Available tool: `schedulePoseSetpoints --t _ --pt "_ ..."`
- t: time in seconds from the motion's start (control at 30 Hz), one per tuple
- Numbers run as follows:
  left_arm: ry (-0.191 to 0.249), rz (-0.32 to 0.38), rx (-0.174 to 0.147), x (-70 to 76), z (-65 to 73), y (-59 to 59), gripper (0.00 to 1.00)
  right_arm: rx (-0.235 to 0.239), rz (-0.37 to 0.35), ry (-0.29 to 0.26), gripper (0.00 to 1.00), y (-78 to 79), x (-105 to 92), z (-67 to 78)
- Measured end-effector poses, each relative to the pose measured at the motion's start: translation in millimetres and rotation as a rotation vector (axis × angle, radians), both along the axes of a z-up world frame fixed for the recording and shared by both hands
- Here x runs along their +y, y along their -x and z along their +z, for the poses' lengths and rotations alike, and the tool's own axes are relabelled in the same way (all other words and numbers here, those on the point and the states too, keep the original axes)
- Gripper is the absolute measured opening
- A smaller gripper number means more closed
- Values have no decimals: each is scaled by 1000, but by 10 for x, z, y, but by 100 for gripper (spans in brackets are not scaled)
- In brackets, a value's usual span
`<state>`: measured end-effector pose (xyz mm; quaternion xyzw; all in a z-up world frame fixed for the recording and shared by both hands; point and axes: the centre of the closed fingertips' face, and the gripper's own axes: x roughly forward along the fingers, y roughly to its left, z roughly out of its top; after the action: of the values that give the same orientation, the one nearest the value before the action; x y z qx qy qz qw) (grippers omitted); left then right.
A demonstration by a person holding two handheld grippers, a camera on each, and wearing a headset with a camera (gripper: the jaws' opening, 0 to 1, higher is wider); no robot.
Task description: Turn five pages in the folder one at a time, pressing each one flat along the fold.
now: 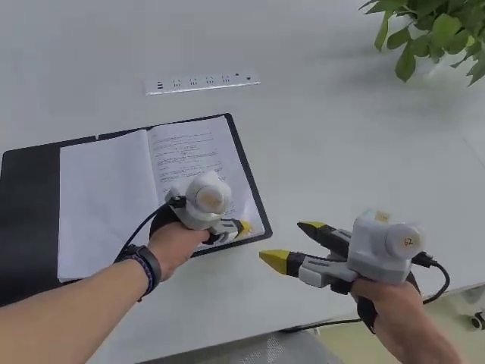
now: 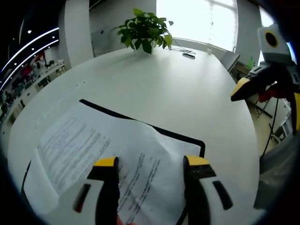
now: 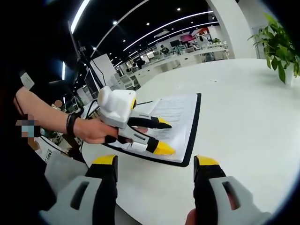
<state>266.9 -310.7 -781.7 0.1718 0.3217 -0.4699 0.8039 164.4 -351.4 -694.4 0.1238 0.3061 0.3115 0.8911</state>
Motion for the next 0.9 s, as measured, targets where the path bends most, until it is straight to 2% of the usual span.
schedulePoseSetpoints --t 0.03,0.13,0.3,0.4,0.53,0.63,0.83,0.9 --pt "1 2 0 4 1 -5 54 1 -6 -8 64 -14 -10 3" --pt "8 9 3 8 5 -22 52 -15 -53 -92 60 -140 -41 94" --pt "17 18 5 18 7 -43 49 -22 -82 -136 55 -346 -108 116" --pt "15 10 3 26 9 -55 48 -28 -98 -199 51 -497 -95 159" --pt "17 9 6 27 7 -57 47 -15 -93 -203 48 -695 -84 94" --pt "19 12 8 26 8 -58 47 10 -80 -232 45 -836 -26 26" --pt "23 2 12 25 15 -48 48 62 -87 -260 43 -1030 48 -168" --pt "24 3 12 24 18 -46 48 89 -97 -293 43 -1062 113 -201"
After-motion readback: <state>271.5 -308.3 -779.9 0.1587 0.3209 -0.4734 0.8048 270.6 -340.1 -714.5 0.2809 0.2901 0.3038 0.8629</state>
